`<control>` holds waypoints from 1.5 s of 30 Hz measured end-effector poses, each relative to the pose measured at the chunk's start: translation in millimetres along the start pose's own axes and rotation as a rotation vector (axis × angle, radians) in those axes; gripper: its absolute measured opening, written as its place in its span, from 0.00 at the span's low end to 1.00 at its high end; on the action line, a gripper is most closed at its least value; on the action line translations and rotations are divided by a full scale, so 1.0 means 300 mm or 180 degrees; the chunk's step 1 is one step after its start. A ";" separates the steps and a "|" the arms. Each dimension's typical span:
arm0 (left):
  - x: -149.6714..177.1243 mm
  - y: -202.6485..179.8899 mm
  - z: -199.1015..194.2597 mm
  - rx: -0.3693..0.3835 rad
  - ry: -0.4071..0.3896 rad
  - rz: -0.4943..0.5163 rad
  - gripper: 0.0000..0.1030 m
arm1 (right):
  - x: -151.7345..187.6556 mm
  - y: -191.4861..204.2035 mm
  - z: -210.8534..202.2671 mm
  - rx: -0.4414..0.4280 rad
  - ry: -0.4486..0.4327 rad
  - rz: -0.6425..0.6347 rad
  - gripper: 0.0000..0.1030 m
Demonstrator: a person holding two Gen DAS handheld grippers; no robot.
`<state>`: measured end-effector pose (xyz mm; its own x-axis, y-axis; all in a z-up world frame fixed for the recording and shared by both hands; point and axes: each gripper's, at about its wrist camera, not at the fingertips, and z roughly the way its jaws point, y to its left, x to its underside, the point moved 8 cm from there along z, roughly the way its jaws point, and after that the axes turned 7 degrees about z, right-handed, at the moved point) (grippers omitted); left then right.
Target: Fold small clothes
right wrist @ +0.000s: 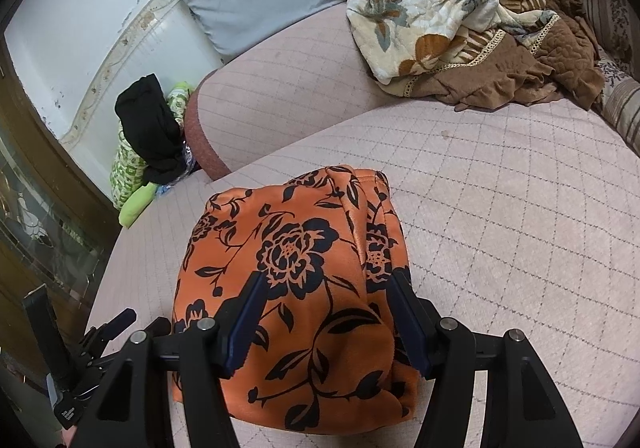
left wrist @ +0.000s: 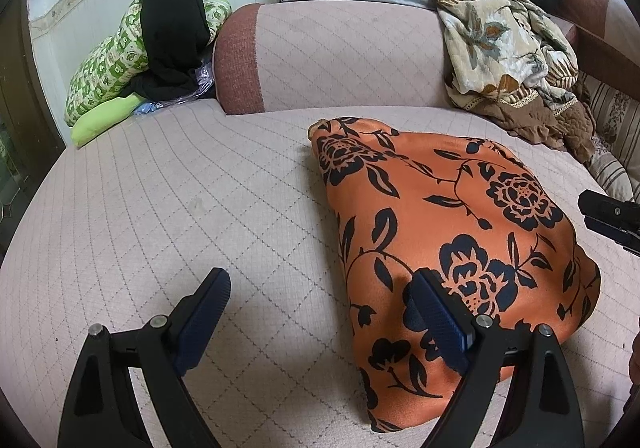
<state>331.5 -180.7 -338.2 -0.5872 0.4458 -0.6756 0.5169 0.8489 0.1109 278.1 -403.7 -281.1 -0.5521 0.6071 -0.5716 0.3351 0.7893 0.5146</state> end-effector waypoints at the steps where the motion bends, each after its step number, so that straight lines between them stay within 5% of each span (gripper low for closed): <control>1: 0.001 -0.001 0.000 0.0001 -0.0002 0.0003 0.89 | 0.000 -0.001 0.000 -0.0007 0.0003 0.0007 0.63; 32: 0.005 0.002 0.012 -0.0016 0.0030 -0.0008 0.89 | -0.003 0.030 -0.013 -0.0136 -0.0048 -0.0041 0.63; 36: 0.006 0.004 0.018 -0.0035 0.0047 -0.0010 0.89 | -0.003 0.079 -0.037 -0.0239 -0.0162 -0.0252 0.32; 39: 0.017 0.018 0.032 -0.0040 0.0109 -0.0081 0.89 | 0.017 0.113 -0.025 -0.0289 -0.0108 -0.0364 0.31; 43: 0.056 0.039 0.068 0.0065 0.0253 -0.0295 0.97 | 0.105 0.063 0.124 -0.0078 0.0548 -0.0229 0.31; 45: 0.072 0.041 0.083 0.0203 0.0352 -0.0430 0.97 | 0.110 0.060 0.147 0.0039 0.0515 -0.0345 0.29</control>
<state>340.7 -167.6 -369.6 -0.7171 0.3605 -0.5965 0.4650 0.8850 -0.0242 299.6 -365.3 -318.9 -0.7006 0.4964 -0.5126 0.2758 0.8509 0.4470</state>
